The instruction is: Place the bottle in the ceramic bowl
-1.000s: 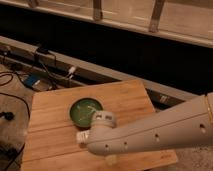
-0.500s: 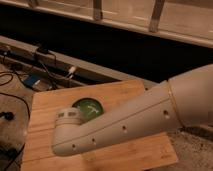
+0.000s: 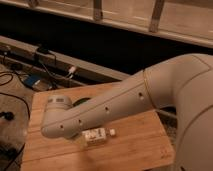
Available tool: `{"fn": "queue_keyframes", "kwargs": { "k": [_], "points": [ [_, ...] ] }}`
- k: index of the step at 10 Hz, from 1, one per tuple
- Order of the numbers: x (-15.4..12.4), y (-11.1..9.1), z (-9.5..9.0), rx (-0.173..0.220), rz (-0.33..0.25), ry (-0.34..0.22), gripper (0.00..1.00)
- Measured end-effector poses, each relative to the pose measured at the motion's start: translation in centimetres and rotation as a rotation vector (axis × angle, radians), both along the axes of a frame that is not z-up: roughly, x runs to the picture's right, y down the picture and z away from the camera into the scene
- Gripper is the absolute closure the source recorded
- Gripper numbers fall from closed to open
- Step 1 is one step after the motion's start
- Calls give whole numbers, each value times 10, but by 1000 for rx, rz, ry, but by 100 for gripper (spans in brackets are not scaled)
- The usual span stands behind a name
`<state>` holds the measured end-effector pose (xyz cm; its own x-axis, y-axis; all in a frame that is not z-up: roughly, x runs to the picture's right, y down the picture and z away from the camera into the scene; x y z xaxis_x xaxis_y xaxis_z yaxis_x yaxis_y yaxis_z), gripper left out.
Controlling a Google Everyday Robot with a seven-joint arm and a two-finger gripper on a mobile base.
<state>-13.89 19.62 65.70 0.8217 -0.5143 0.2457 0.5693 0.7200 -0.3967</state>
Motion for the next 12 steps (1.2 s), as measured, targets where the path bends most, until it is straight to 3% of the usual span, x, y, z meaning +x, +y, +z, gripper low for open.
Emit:
{"fn": "queue_keyframes", "kwargs": {
  "k": [2, 6, 10, 12],
  "points": [
    [9, -4, 15, -18, 7, 19, 20],
    [56, 5, 38, -46, 58, 64, 20],
    [72, 16, 74, -86, 102, 77, 20],
    [77, 19, 80, -93, 120, 83, 20]
  ]
}}
